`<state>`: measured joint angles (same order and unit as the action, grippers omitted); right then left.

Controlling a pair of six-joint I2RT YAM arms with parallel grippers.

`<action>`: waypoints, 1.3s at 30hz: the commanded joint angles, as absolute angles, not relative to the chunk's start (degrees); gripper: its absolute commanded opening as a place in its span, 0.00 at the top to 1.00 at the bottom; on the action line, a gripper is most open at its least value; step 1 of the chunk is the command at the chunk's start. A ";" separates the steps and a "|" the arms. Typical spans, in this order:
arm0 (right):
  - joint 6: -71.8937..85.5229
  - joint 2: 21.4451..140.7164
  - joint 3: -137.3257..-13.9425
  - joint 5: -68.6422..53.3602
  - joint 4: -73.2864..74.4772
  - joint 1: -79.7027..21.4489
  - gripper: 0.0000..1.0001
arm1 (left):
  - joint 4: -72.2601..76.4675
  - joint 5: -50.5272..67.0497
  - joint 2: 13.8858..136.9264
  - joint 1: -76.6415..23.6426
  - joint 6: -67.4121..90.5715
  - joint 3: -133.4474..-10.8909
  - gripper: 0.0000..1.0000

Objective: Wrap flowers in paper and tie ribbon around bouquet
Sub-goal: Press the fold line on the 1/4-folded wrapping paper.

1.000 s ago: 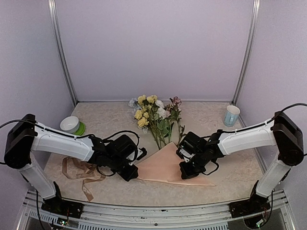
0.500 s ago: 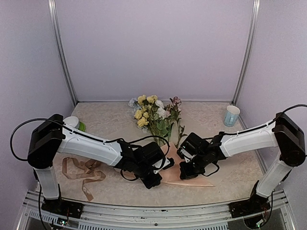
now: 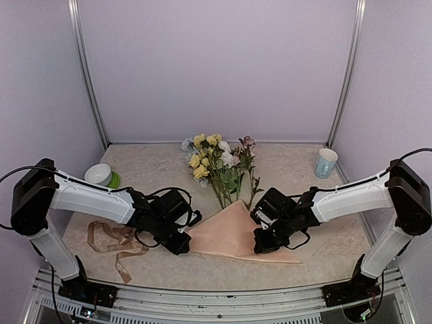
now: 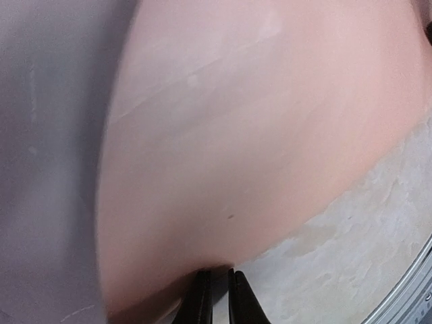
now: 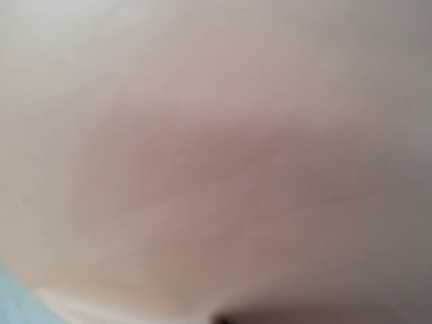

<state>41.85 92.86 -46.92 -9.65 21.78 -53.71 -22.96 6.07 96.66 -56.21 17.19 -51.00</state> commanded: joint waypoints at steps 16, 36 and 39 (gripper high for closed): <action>40.65 93.11 -44.16 -6.61 29.28 -53.97 1.00 | -30.93 -1.12 81.24 -45.98 30.25 -41.68 0.92; 39.35 92.36 -48.17 -5.25 33.83 -54.61 1.00 | -23.62 5.33 97.00 -52.72 22.94 -51.98 0.91; 38.48 91.64 -51.57 -5.12 35.27 -55.25 1.00 | -23.08 5.74 96.04 -52.32 23.31 -49.94 0.91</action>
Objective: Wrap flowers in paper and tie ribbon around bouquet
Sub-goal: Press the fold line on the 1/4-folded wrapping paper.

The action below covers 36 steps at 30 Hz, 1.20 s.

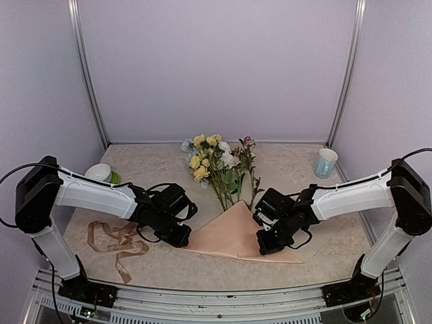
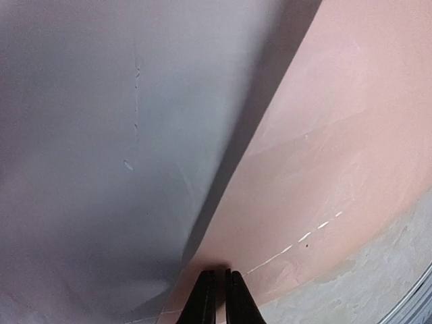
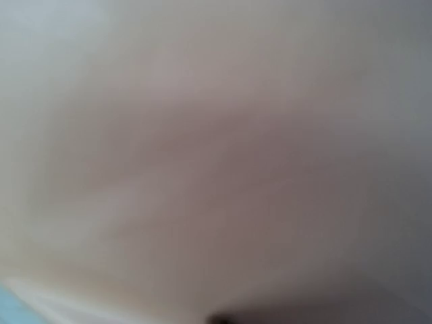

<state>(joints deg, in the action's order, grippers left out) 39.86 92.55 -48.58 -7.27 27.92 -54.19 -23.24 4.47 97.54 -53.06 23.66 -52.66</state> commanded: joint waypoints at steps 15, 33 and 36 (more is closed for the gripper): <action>33.74 110.14 -68.84 -15.56 18.77 -63.00 1.00 | -22.51 6.85 95.78 -53.00 24.35 -47.24 0.91; 42.26 101.06 -51.62 -8.50 27.49 -61.68 1.00 | -23.60 5.67 97.28 -52.41 22.70 -46.96 0.91; 43.14 98.94 -49.22 -7.41 29.15 -60.91 1.00 | -23.65 5.48 97.04 -52.30 22.72 -46.70 0.91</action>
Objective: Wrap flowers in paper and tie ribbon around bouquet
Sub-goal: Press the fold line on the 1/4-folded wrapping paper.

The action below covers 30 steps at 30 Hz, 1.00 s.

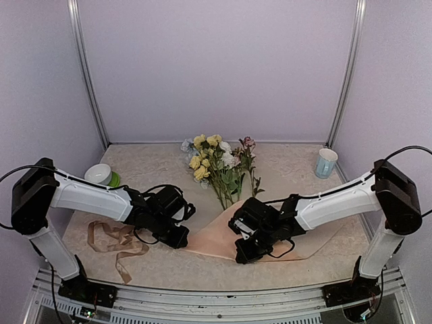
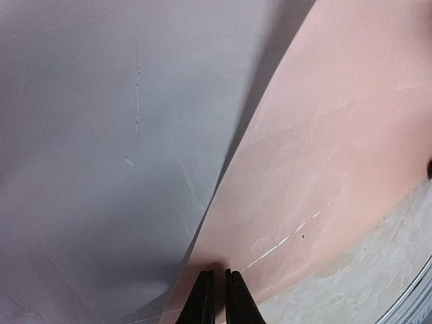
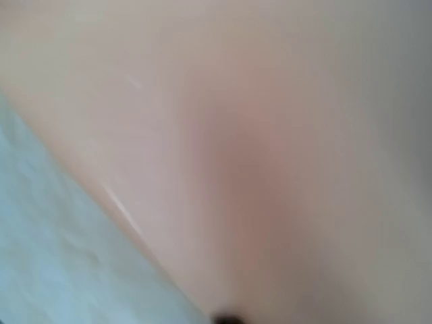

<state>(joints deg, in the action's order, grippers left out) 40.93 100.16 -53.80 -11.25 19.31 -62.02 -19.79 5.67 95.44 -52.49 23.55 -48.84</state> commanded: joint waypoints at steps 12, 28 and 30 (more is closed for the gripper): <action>45.33 90.22 -42.15 -5.66 33.77 -56.80 1.00 | -23.55 5.58 96.94 -51.81 22.33 -45.80 0.91; 47.09 77.42 -36.13 -3.68 47.33 -49.98 1.00 | -23.20 5.63 96.42 -51.51 21.93 -44.91 0.91; 47.28 76.73 -36.51 -3.41 48.40 -49.67 1.00 | -23.29 5.54 96.34 -51.34 21.81 -44.91 0.91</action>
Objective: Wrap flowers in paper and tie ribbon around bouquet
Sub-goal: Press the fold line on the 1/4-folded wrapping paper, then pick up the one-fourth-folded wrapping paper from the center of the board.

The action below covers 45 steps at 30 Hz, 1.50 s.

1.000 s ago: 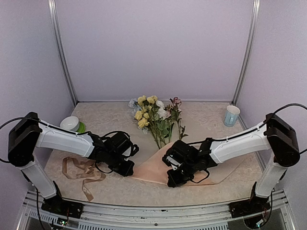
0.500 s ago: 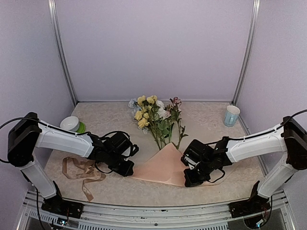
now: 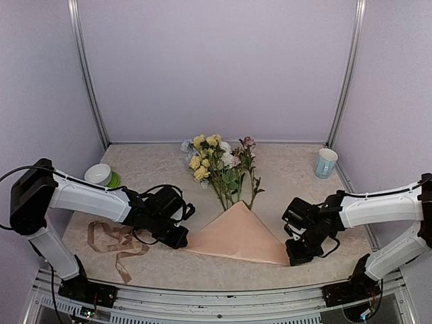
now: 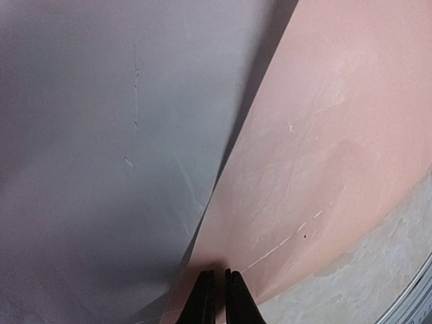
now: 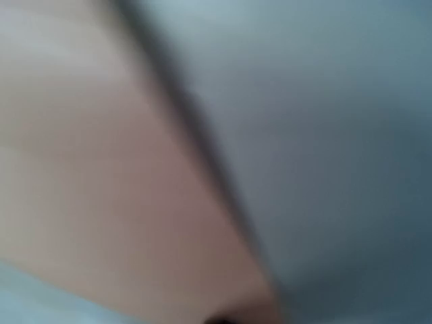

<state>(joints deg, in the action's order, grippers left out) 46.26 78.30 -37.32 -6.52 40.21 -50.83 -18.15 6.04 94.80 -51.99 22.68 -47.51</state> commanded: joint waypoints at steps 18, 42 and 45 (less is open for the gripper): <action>48.23 79.15 -50.96 10.17 63.69 -49.77 1.00 | -23.01 5.77 94.97 -50.71 21.62 -43.69 0.91; 43.84 97.43 -53.67 -2.23 31.02 -58.80 1.00 | -24.59 -1.11 92.76 -60.02 15.13 -62.53 0.78; 43.35 97.96 -54.73 -1.66 31.34 -58.95 1.00 | -25.51 -1.07 100.93 -59.99 12.79 -67.82 0.78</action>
<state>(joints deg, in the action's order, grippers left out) 42.98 97.06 -54.68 -2.44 32.14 -58.85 -25.08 -0.45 92.33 -60.01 17.37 -63.13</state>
